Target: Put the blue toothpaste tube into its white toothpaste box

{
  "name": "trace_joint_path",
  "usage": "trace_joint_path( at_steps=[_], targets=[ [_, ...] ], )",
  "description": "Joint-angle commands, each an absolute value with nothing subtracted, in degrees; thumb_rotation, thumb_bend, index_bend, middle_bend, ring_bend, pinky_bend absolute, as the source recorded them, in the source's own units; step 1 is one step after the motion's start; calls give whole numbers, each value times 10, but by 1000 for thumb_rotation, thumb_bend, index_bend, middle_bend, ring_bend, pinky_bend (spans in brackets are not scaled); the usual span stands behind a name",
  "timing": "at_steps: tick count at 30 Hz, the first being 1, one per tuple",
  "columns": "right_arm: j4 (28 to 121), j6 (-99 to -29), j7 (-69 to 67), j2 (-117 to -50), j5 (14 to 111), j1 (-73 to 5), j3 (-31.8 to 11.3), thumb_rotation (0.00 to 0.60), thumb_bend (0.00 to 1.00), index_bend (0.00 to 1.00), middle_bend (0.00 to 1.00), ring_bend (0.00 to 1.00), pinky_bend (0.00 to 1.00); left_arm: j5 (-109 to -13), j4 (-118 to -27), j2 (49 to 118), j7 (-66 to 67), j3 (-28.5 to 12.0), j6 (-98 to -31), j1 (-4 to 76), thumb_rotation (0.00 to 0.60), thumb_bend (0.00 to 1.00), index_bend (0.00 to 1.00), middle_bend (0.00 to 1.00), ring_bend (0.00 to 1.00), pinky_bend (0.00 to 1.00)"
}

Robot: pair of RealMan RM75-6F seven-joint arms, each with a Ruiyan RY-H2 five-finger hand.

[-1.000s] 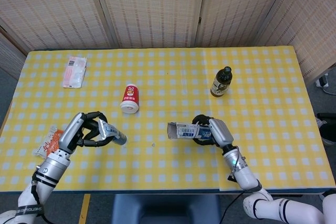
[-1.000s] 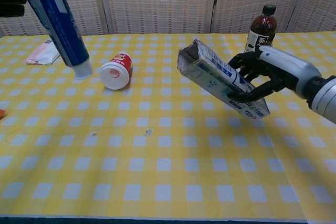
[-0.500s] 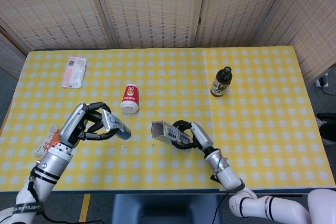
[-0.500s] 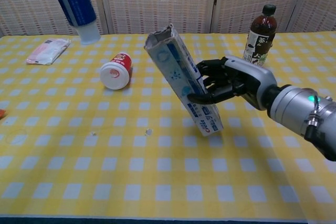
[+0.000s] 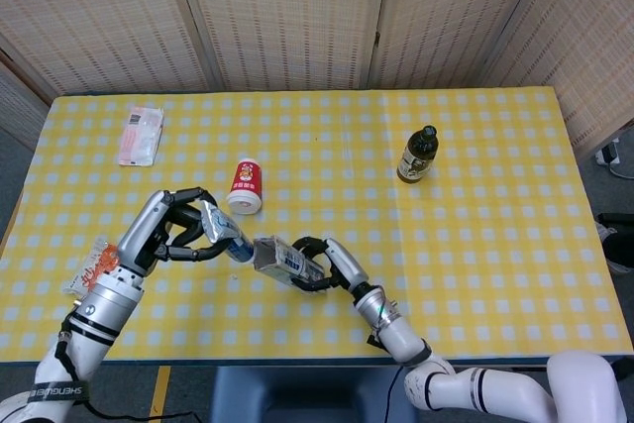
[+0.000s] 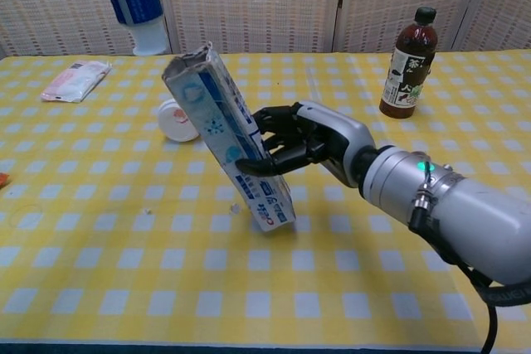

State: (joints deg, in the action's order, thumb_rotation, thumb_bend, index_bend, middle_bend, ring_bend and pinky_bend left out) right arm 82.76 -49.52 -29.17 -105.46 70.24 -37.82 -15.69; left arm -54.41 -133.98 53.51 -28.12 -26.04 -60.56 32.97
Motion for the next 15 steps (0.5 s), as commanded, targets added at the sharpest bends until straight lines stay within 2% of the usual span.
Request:
trace_joint_path(
  at_steps=[1,15],
  targets=[
    [825,-483,-296,-1065,690,-385,-163,600,302,507,364,371,343,-541,-1343,539,-275,-260,-610,332,600,596,830,1000,1000,1000],
    [846,-486,-304,-1083,694,-390,-170,600,302,507,364,370,343,-550,-1350,553,-250,-250,-615,339,600,595,830,1000,1000,1000]
  ],
)
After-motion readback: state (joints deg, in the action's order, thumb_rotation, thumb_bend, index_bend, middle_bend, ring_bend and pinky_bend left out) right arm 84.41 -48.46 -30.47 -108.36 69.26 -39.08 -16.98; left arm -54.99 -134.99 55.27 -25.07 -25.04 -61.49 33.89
